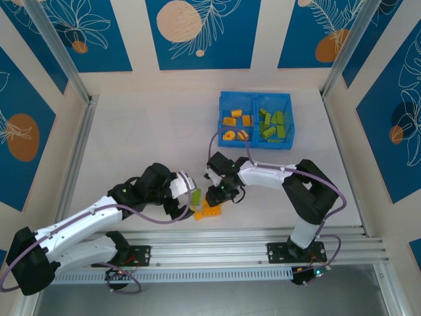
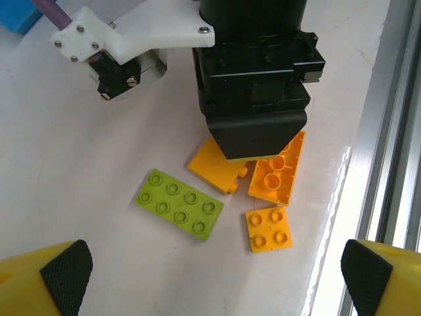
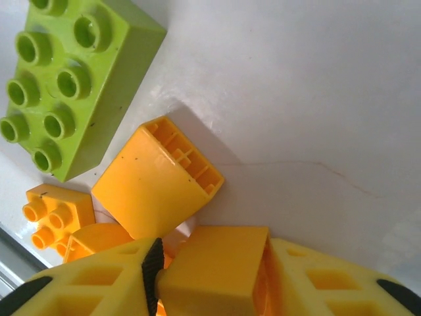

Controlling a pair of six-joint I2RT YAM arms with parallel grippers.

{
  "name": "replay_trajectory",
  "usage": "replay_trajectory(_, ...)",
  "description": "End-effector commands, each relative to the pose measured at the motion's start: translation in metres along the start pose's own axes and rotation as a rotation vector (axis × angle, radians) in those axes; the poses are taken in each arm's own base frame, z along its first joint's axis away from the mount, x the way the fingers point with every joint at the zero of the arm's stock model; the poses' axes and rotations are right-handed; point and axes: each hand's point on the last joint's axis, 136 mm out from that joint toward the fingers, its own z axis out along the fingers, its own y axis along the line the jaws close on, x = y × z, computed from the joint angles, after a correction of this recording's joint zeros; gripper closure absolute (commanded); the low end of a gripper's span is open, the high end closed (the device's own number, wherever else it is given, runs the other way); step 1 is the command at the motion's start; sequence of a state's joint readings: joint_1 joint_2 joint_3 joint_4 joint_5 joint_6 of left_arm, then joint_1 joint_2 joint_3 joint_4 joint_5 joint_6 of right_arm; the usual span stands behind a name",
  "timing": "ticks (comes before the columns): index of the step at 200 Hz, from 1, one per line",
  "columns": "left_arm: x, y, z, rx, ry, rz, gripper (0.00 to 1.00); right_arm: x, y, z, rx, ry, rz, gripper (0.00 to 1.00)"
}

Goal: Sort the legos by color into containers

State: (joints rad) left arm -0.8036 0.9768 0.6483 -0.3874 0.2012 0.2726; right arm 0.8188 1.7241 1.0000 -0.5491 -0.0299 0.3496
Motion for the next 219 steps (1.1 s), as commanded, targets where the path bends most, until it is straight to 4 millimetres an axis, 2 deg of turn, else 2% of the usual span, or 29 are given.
replay_trajectory(1,-0.001,0.001,0.001,-0.013,-0.011,0.031,0.0,0.005,-0.017,-0.006,0.087,-0.018,0.028,0.59)
replay_trajectory(30,-0.004,0.004,-0.001,-0.03,-0.023,0.028,0.0,-0.011,-0.024,-0.035,0.085,-0.135,0.088,0.62)
replay_trajectory(59,-0.021,0.007,-0.008,-0.055,-0.098,0.01,0.0,-0.043,-0.023,-0.095,0.063,-0.348,0.133,0.63)
replay_trajectory(88,-0.048,0.024,-0.021,-0.147,-0.238,-0.057,0.0,-0.098,-0.037,-0.166,0.103,-0.619,0.145,0.63)
replay_trajectory(106,-0.055,0.035,-0.026,-0.205,-0.27,-0.118,0.0,-0.136,-0.062,-0.201,0.233,-0.729,0.157,0.63)
replay_trajectory(116,-0.053,0.038,-0.027,-0.218,-0.254,-0.142,0.0,-0.157,-0.08,-0.213,0.305,-0.761,0.177,0.63)
replay_trajectory(142,-0.045,0.038,-0.029,-0.221,-0.211,-0.177,0.0,-0.209,-0.136,-0.222,0.435,-0.794,0.237,0.63)
replay_trajectory(172,-0.038,0.039,-0.038,-0.247,-0.214,-0.219,0.0,-0.26,-0.182,-0.206,0.488,-0.742,0.28,0.64)
replay_trajectory(198,-0.035,0.044,-0.047,-0.287,-0.227,-0.266,0.0,-0.281,-0.215,-0.183,0.517,-0.686,0.351,0.63)
replay_trajectory(211,-0.032,0.046,-0.048,-0.301,-0.223,-0.291,0.0,-0.285,-0.223,-0.169,0.492,-0.647,0.374,0.61)
replay_trajectory(219,-0.031,0.047,-0.048,-0.306,-0.219,-0.304,0.0,-0.288,-0.225,-0.169,0.489,-0.635,0.384,0.59)
